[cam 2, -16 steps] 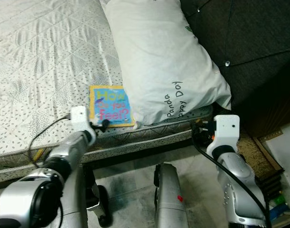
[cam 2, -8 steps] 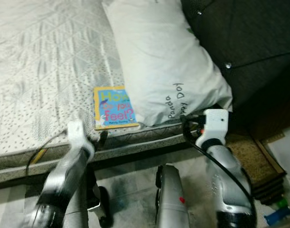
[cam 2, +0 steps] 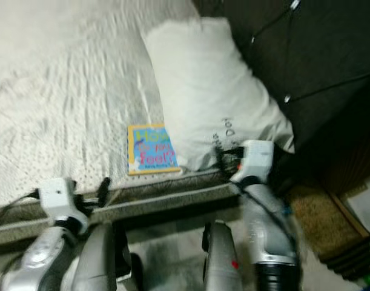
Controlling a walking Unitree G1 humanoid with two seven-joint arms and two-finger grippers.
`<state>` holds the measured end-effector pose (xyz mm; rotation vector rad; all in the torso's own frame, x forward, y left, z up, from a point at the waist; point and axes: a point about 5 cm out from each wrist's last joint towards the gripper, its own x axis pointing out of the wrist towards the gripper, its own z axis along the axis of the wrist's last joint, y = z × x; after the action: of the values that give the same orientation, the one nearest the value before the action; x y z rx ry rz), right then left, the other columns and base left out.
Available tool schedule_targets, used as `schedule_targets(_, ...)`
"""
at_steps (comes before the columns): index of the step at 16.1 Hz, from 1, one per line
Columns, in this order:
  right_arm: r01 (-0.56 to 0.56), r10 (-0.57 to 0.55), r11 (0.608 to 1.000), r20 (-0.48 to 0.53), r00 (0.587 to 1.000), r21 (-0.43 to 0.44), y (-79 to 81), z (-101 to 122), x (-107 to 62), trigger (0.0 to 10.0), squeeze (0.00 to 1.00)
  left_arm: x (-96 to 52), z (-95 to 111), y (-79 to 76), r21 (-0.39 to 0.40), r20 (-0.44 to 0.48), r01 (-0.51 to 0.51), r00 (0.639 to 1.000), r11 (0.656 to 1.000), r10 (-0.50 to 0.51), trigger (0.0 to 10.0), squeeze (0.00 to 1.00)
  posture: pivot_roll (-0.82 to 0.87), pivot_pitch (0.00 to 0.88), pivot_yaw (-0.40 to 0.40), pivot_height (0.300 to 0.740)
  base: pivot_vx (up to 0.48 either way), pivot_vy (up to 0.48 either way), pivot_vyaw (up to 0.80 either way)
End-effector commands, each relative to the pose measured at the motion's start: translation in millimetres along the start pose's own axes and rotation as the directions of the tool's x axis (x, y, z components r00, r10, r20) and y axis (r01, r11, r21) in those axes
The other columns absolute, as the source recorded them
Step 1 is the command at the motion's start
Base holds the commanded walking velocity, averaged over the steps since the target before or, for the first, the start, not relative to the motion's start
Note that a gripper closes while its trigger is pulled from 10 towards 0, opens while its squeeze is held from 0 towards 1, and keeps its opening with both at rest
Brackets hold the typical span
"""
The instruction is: Clean up the room
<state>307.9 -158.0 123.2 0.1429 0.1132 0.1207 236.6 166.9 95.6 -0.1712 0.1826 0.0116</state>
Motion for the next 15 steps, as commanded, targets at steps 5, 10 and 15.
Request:
schedule_targets(5, -0.010, 0.007, 0.999, 0.071, 0.997, 0.044, 11.7, 10, 18.2, 10.0, 0.00, 12.0, 5, -1.2, 0.025, 0.016, 0.015, 1.000, 1.000, -0.015, 10.0, 0.00, -0.02, 0.000, 0.012, 0.589, 0.000, 0.000, 0.00)
schedule_targets(10, -0.010, 0.009, 1.000, 0.102, 0.995, 0.013, 7.8, 18, 31.0, 10.0, 0.00, 19.3, 5, -8.7, 0.018, 0.018, 0.031, 0.999, 0.999, -0.032, 10.0, 0.00, -0.02, 0.000, -0.001, 0.651, 0.000, 0.000, 0.00)
schedule_targets(15, -0.014, 0.014, 1.000, 0.106, 0.994, 0.004, 6.6, 17, 33.7, 10.0, 0.00, 21.2, 3, -9.2, 0.014, 0.013, 0.031, 0.999, 0.999, -0.032, 10.0, 0.00, -0.02, 0.000, -0.007, 0.716, 0.000, 0.000, 0.00)
